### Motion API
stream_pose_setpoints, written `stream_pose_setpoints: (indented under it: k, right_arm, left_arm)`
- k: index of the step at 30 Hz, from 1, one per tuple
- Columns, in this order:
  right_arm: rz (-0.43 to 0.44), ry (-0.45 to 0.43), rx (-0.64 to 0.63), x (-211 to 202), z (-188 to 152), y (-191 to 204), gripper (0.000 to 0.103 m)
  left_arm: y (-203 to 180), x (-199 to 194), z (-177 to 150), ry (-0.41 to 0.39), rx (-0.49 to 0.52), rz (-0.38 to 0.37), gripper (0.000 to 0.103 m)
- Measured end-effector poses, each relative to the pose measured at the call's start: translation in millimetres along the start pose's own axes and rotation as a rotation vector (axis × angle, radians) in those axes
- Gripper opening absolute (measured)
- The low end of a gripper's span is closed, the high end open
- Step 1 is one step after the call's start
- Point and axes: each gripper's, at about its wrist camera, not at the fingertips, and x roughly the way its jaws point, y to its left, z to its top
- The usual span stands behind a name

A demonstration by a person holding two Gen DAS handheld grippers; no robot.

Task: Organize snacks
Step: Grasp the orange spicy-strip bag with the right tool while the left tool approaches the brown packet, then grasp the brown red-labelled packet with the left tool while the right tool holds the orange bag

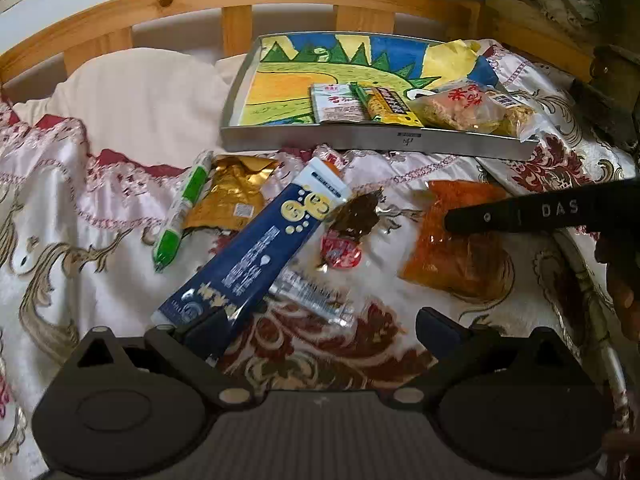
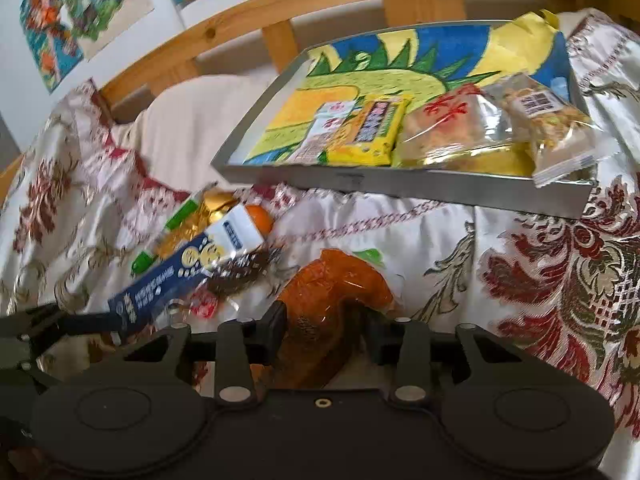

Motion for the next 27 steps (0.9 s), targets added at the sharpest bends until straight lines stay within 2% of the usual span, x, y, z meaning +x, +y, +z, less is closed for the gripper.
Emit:
stream_pose_setpoints:
  k: [3, 9, 15, 19, 21, 23, 27]
  right_arm:
    - [-0.011, -0.026, -0.004, -6, 5, -2, 0.032]
    - [-0.018, -0.037, -0.035, -9, 9, -5, 0.031]
    - [-0.007, -0.026, -0.02, -7, 12, -10, 0.031]
    - [-0.001, -0.02, 0.007, -6, 14, -17, 0.032]
    - [0.0, -0.022, 0.02, -7, 16, -21, 0.032]
    - [-0.005, -0.026, 0.028, -8, 18, -25, 0.032]
    - [-0.005, -0.024, 0.045, -9, 20, -32, 0.032]
  left_arm:
    - [-3, 8, 4, 0.009, 0.005, -0.003, 0.101]
    - [-13, 21, 13, -0.017, 0.049, 0.009, 0.099]
    - [-19, 26, 26, -0.039, 0.083, -0.037, 0.091]
    - [-30, 32, 34, -0.02, 0.192, -0.063, 0.087]
    - [-34, 38, 36, 0.006, 0.233, -0.078, 0.08]
    - [-36, 44, 39, 0.036, 0.251, -0.091, 0.074]
    - [-34, 50, 44, 0.041, 0.236, -0.109, 0.073]
